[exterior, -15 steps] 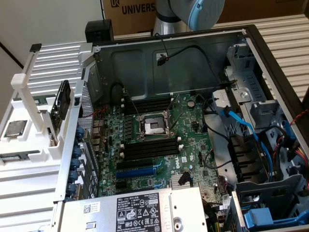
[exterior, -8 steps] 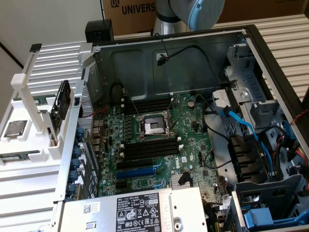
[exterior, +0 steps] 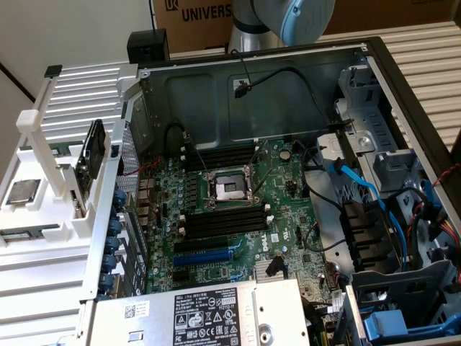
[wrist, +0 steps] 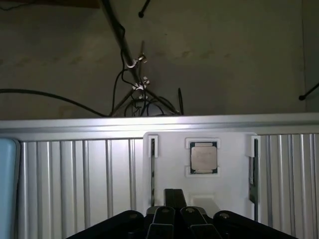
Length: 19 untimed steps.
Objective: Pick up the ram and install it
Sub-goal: 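Pick up the ram and move it above insertion slot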
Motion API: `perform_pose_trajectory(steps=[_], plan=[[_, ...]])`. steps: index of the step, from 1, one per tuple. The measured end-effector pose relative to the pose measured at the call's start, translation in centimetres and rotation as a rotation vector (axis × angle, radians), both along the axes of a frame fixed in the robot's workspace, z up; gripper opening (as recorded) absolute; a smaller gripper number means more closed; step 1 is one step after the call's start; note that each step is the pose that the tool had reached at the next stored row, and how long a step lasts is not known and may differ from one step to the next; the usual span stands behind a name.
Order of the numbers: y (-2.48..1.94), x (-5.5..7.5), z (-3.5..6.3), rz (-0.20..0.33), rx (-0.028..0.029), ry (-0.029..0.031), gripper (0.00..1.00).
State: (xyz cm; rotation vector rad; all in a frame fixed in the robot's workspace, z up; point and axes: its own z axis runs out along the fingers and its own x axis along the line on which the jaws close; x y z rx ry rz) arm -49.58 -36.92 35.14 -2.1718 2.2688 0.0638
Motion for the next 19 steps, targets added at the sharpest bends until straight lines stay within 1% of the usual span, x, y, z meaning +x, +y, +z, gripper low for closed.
perform_pose_trajectory(steps=[3, 12, 15, 17, 19], plan=[[0.0, 0.0, -0.55, 0.0, 0.0, -0.0005, 0.1], [0.0, 0.2, -3.83, 0.0, 0.0, -0.0005, 0.1], [0.0, 0.2, -4.38, 0.0, 0.0, -0.0006, 0.1], [0.0, 0.3, -5.31, 0.0, 0.0, -0.0005, 0.1], [0.0, 0.4, -5.65, 0.0, 0.0, -0.0004, 0.1]])
